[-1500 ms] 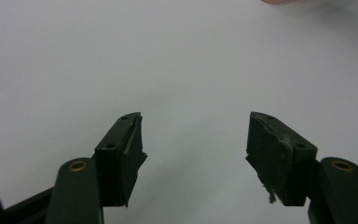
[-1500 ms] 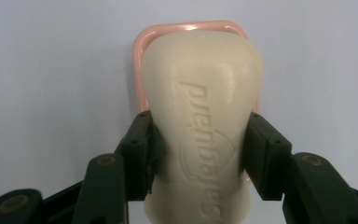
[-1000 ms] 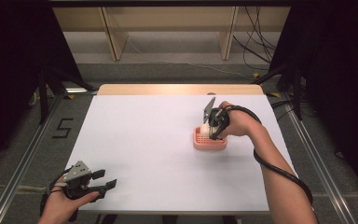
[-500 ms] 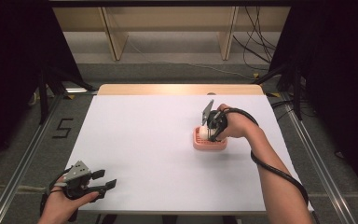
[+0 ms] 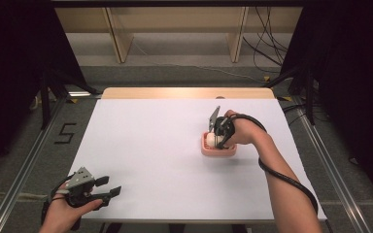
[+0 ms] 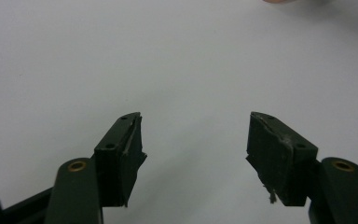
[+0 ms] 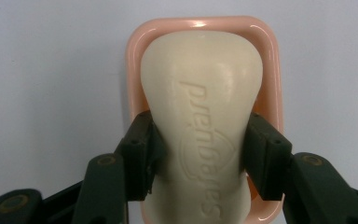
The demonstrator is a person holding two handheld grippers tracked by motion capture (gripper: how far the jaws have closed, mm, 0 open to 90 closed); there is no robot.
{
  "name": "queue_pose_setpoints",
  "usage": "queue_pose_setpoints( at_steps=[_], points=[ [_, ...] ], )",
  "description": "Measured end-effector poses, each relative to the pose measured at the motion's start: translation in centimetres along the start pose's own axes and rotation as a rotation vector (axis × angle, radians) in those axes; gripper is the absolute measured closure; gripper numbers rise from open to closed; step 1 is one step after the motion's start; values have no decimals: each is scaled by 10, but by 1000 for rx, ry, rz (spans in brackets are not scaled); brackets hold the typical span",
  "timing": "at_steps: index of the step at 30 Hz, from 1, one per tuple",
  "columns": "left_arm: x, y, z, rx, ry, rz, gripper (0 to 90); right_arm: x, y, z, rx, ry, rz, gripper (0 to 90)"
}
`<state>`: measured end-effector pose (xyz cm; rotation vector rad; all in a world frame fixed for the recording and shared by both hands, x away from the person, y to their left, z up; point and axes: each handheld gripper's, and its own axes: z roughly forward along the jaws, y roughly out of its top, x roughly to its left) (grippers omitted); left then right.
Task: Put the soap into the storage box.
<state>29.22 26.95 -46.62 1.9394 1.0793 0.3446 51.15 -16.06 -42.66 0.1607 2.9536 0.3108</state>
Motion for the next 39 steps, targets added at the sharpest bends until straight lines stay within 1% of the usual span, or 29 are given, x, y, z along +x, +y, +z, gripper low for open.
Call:
queue_pose_setpoints(
  at_steps=[3, 4, 6, 8, 9, 13, 14, 15, 17, 18, 19, 20, 21, 22, 23, 24, 25, 26, 27, 28, 29, 30, 33, 34, 35, 36, 37, 38, 39],
  points=[
    [0, 0, 0, -3, 0, 2, 351, 0, 0, 1, 6, -7, -1, 505],
    [0, 0, 1, -18, 4, -8, 351, 1, 1, 1, 14, -7, 17, 505],
    [0, 0, 0, -10, -1, -6, 350, -1, 1, 2, 9, -6, -6, 505],
    [0, 0, 0, -10, -2, -5, 351, -1, 1, 3, 12, -20, 7, 504],
    [0, 0, 0, -8, -1, -2, 350, 0, 1, 4, 15, -12, 16, 504],
    [0, 0, -1, -8, 1, -5, 350, 0, 1, 4, 21, -14, 9, 494],
    [0, 0, -1, -7, 1, -4, 350, 0, 1, 3, 18, -19, 23, 487],
    [0, 0, -1, -7, 0, -2, 350, 2, 2, -2, 1, -24, 65, 477],
    [-1, 0, 0, -12, -1, -6, 350, 0, 3, -4, -4, -27, 49, 470],
    [-1, 0, 0, -8, -6, -19, 349, -1, 1, -9, -3, -51, 23, 459],
    [-1, 0, 0, -11, -2, -3, 350, -1, 1, -10, -7, -50, 24, 455],
    [-1, 0, 0, -11, -2, -4, 349, 2, 0, -13, -21, -45, 73, 449],
    [-1, 0, 0, -11, -2, -5, 350, 2, -1, -15, -58, -49, 60, 439],
    [0, 0, -1, -7, 1, 5, 349, 4, -4, -17, -60, -66, 102, 427],
    [0, 0, -1, -7, 1, 5, 349, 4, -4, -17, -60, -66, 102, 427],
    [0, 0, -1, -7, 0, 6, 349, 10, -8, -23, -109, -49, 204, 415],
    [-1, 0, 0, -10, -1, -2, 349, 8, -9, -25, -121, -65, 173, 415],
    [0, 0, -1, -4, 0, 3, 349, 13, -14, -28, -148, -76, 218, 415],
    [0, 0, -1, -4, 0, 3, 349, 13, -14, -28, -148, -76, 218, 415],
    [-1, 0, 0, -3, 0, 5, 349, 20, -21, -32, -176, -106, 266, 416],
    [-1, 0, 0, -3, 0, 5, 349, 20, -21, -32, -176, -106, 266, 416],
    [-1, 0, 0, -8, 6, 4, 349, 27, -30, -35, -195, -133, 310, 419],
    [-1, 0, 1, -8, 7, 2, 349, 37, -42, -38, -239, -178, 384, 416],
    [-2, -1, 1, -6, 9, 3, 349, 41, -47, -39, -254, -175, 416, 416],
    [-2, -1, 1, -6, 9, 3, 349, 45, -52, -39, -263, -200, 430, 416],
    [-2, -1, 1, -5, 4, -1, 349, 51, -58, -39, -281, -200, 462, 416],
    [-2, -1, 1, -5, 4, -1, 349, 51, -58, -39, -281, -200, 462, 416],
    [-2, -1, 1, 0, 4, 0, 349, 60, -67, -40, -285, -205, 496, 417],
    [-2, -1, 1, 0, 4, 0, 349, 60, -67, -40, -285, -205, 496, 417]
  ],
)
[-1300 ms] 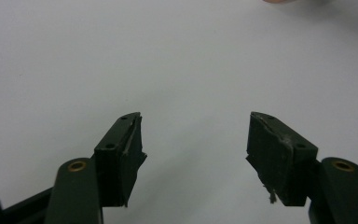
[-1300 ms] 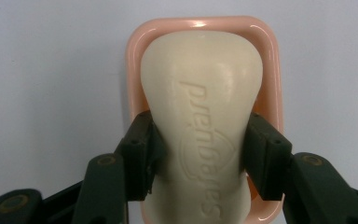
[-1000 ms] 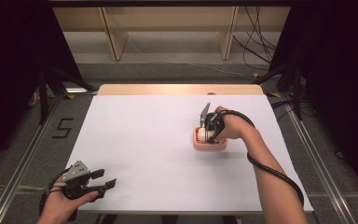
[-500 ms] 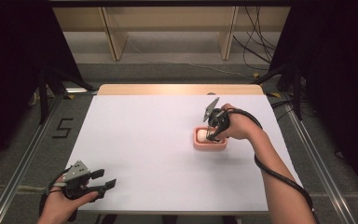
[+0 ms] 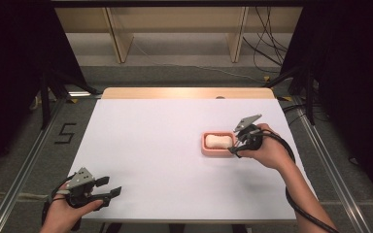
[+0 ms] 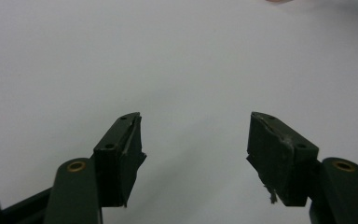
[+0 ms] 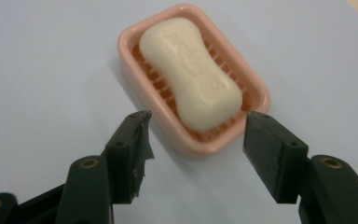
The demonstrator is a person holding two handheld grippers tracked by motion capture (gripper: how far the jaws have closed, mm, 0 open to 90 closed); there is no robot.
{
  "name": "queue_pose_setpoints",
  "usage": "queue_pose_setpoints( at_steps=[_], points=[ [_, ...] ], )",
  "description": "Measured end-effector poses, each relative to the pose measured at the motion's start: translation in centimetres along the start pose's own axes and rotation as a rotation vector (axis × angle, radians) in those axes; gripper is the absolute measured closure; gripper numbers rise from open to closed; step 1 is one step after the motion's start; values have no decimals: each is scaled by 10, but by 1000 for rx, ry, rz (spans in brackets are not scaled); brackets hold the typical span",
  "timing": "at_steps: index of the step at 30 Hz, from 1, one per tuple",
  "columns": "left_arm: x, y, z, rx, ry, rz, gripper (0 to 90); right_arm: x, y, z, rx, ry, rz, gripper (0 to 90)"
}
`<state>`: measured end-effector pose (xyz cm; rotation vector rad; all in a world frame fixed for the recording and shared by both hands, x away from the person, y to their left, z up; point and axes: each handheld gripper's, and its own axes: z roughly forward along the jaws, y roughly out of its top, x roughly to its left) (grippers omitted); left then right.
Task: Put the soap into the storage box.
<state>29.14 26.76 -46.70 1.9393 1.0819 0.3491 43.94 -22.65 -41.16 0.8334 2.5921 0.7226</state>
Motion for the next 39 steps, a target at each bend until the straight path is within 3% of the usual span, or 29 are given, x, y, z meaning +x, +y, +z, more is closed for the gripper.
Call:
queue_pose_setpoints(
  at_steps=[1, 4, 7, 8, 9, 12, 13, 14, 16, 18, 19, 23, 26, 28, 32, 33, 35, 36, 37, 39],
  points=[
    [0, 0, 0, 4, 1, 3, 349, 4, -11, -3, -31, -8, 39, 419],
    [0, 0, 1, 4, 1, 3, 349, 6, -20, -6, -32, -8, 67, 422],
    [-1, -1, 1, 3, 5, 4, 349, 13, -40, -14, -48, -28, 167, 430],
    [-1, -1, 2, 0, 7, 1, 349, 13, -40, -14, -48, -28, 167, 430],
    [-1, -1, 1, 8, 2, 3, 349, 15, -47, -18, -38, -19, 216, 432],
    [-1, -1, 2, 1, 11, 2, 349, 19, -58, -18, -73, -39, 255, 433],
    [0, -1, 1, 16, 3, 5, 349, 21, -62, -21, -50, -28, 278, 433],
    [-1, -1, 2, 7, 2, -2, 349, 21, -65, -19, -67, -44, 269, 433],
    [-1, -1, 2, 5, 4, -1, 349, 23, -71, -22, -47, -38, 288, 433],
    [-1, -1, 2, 5, 4, -2, 349, 27, -77, -21, -72, -47, 329, 433],
    [-1, -1, 2, 6, 5, -2, 349, 28, -79, -22, -52, -50, 329, 434],
    [-1, -1, 2, 11, 5, 0, 349, 35, -92, -21, -61, -49, 306, 434],
    [-1, -1, 3, 10, 12, 5, 349, 38, -97, -21, -62, -41, 326, 435],
    [-1, -1, 3, 23, 3, 7, 349, 44, -103, -21, -65, -65, 331, 435],
    [-1, -1, 3, 23, 3, 9, 349, 50, -109, -22, -94, -75, 339, 435],
    [-1, -1, 4, 18, 5, 7, 349, 53, -112, -24, -99, -104, 348, 436],
    [-1, -2, 4, 18, 7, 14, 349, 56, -113, -24, -111, -107, 373, 436],
    [-1, -2, 4, 18, 7, 14, 349, 55, -115, -23, -136, -124, 342, 436],
    [-2, -1, 3, 18, 0, 10, 349, 58, -115, -25, -127, -124, 372, 437],
    [-1, -1, 3, 18, 0, 14, 349, 57, -116, -25, -151, -131, 350, 437]
  ],
)
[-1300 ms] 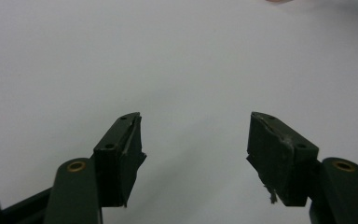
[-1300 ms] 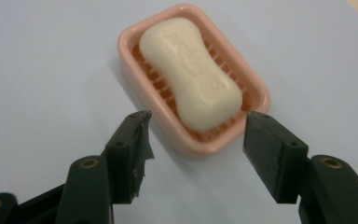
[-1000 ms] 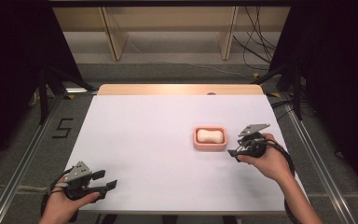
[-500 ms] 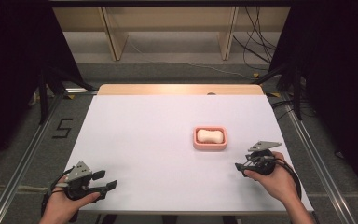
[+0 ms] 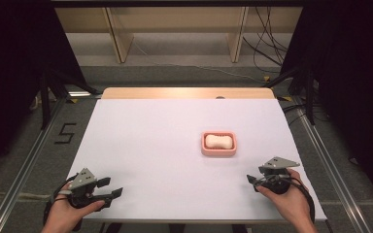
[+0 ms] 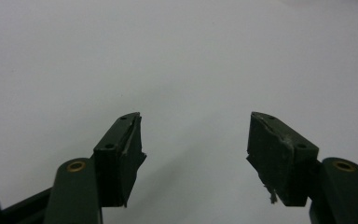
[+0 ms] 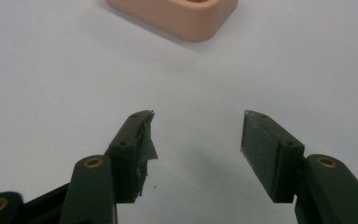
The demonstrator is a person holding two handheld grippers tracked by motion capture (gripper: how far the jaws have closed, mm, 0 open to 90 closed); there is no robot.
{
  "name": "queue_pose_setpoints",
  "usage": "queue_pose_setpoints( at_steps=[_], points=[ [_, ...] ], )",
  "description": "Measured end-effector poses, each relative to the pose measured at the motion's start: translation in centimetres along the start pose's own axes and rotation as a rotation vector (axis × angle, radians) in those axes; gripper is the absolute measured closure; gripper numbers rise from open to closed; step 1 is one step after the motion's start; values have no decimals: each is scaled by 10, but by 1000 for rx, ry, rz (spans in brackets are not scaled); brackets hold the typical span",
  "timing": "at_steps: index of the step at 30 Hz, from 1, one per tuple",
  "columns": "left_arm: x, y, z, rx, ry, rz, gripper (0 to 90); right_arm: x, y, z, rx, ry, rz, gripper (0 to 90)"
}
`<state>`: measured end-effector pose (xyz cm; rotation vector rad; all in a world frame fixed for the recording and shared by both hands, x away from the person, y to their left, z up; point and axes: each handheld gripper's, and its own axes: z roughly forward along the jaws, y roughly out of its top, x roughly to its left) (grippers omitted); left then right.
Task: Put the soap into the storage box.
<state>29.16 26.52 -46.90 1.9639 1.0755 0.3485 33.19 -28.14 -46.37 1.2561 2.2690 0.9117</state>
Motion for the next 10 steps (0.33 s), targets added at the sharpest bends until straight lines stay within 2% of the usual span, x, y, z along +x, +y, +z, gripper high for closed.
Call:
queue_pose_setpoints(
  at_steps=[1, 2, 3, 4, 5, 6, 8, 10],
  points=[
    [0, 0, 0, 1, 0, -1, 350, -1, 0, 0, -17, 5, -11, 437],
    [0, -1, 1, -8, 9, 3, 349, 0, 0, -3, -26, 11, 20, 437],
    [0, -1, 0, 4, 0, 4, 349, -1, -1, -3, -39, -6, -3, 437],
    [0, -1, 0, 3, -1, 0, 349, 1, -1, -4, -28, -15, 35, 437],
    [0, -1, 0, 3, -1, 0, 349, 1, -1, -4, -28, -15, 35, 437],
    [0, -1, 0, 6, -1, 12, 350, -2, -3, -4, -32, -22, 11, 437],
    [-1, -1, 0, -1, 2, 8, 349, 0, -3, -5, -11, -19, 38, 437],
    [-1, -1, 0, 0, 0, 9, 350, 0, -4, -5, -13, -20, 40, 437]
  ],
)
